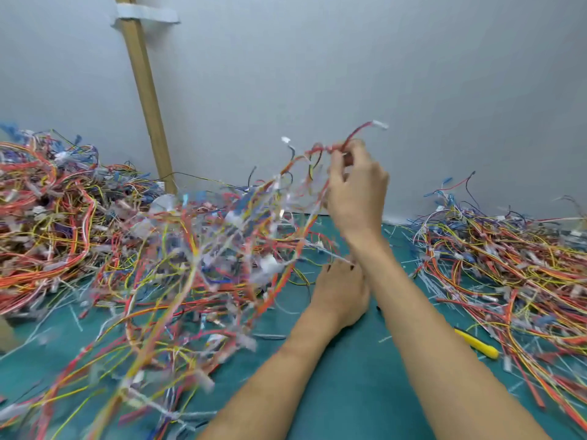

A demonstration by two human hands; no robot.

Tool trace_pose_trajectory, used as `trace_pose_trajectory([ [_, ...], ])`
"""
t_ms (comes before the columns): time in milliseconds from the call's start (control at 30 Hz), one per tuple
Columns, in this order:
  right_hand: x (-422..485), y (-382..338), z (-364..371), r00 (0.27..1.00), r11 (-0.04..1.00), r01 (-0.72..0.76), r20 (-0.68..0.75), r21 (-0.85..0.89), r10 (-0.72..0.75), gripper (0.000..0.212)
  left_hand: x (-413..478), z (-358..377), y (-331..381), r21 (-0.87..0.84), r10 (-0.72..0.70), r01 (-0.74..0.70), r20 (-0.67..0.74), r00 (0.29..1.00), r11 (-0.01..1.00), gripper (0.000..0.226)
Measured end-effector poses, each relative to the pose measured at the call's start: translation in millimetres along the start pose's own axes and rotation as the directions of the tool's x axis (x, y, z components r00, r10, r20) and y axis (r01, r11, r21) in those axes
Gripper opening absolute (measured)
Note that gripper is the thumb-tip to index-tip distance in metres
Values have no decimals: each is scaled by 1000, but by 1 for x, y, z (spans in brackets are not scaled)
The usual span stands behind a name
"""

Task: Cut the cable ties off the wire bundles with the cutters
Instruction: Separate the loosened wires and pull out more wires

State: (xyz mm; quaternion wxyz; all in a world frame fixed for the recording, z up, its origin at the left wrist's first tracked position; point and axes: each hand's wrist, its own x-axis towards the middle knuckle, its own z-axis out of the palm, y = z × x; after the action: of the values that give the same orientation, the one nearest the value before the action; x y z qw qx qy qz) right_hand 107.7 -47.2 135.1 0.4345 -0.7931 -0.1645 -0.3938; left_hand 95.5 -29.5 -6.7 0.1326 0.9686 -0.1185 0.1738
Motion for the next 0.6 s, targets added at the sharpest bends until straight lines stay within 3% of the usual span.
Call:
trace_pose_trajectory([
  [67, 13, 19, -8, 952, 986, -126, 266, -110, 151, 25, 2, 3, 1, 20, -16, 17, -30, 999, 1000, 32],
  [100, 17, 25, -13, 952, 986, -118, 268, -121, 147, 26, 2, 4, 2, 21, -14, 15, -21, 1000, 1000, 33],
  [167, 25, 27, -29, 996, 993, -72, 48, -94, 77, 24, 3, 6, 0, 20, -4, 4, -25, 1000, 1000, 33],
  [233, 33, 28, -44, 958, 998, -61, -280, 5, 60, 22, 2, 7, -1, 13, 6, -6, -38, 999, 1000, 32],
  [267, 35, 29, -50, 938, 995, -84, -334, 45, 94, 23, 2, 7, -1, 16, 11, -10, -46, 999, 1000, 32],
  [300, 39, 33, -52, 952, 992, -121, -279, 39, 127, 24, 1, 7, -1, 14, 16, -15, -49, 999, 1000, 32],
  [333, 42, 38, -53, 979, 986, -168, -115, 10, 168, 24, 1, 7, 0, 6, 17, -17, -53, 998, 1000, 31],
  [400, 39, 45, -54, 949, 968, -253, 195, 4, 247, 23, 0, 7, 1, -28, 10, -12, -63, 998, 1000, 30],
  [433, 37, 46, -56, 956, 970, -242, 171, -4, 239, 22, 0, 7, 0, -40, 7, -9, -65, 998, 999, 29],
  [500, 40, 53, -63, 974, 982, -185, -135, -32, 180, 20, 0, 9, -1, -26, 5, -7, -67, 998, 1000, 29],
  [533, 41, 57, -67, 947, 979, -199, -248, 48, 204, 18, 0, 8, -1, -8, 9, -9, -68, 998, 1000, 30],
  [600, 44, 64, -73, 930, 931, -298, -155, 209, 333, 16, 0, 7, 0, 8, 9, -8, -63, 998, 1000, 30],
])
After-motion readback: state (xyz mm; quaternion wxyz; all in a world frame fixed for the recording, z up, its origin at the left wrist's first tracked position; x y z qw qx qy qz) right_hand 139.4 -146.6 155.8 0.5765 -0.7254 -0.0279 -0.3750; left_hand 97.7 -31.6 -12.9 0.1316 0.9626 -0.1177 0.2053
